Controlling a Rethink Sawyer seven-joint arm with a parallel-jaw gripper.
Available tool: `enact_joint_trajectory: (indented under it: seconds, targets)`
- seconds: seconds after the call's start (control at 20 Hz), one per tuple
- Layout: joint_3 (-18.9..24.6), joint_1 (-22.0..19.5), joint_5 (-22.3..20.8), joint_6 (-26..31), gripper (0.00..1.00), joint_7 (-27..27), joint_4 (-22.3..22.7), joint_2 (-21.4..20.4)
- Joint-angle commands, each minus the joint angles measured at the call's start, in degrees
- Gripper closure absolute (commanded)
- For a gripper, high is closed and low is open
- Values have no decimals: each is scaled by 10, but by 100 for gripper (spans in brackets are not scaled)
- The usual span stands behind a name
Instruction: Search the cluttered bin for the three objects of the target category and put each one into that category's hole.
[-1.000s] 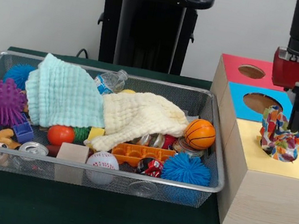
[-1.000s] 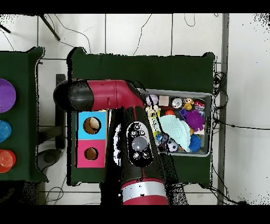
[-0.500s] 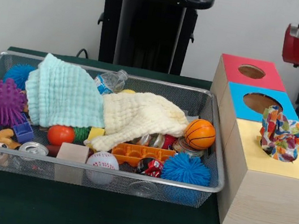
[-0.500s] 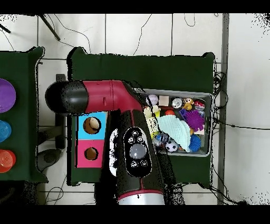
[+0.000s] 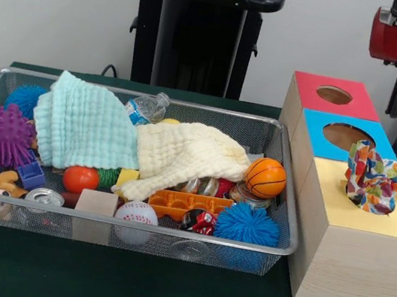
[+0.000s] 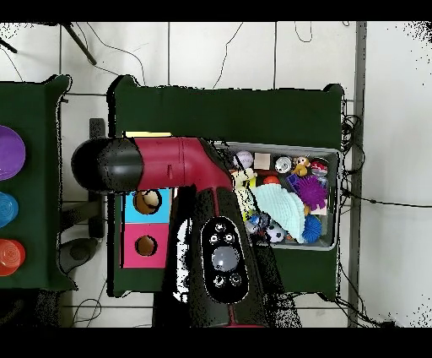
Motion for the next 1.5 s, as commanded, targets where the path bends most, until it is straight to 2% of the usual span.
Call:
enact_joint_trajectory:
  seconds: [0.05,0.45,0.85,1.2,1.5]
  targets:
    - [4,-23,-7,-26,100,28,111,3]
    - [8,-29,-15,-56,100,30,104,22]
    - [4,-19,-6,-77,100,56,106,25]
    - [-8,-1,-8,-36,100,71,79,32]
    - [-20,11,-9,-27,100,78,67,43]
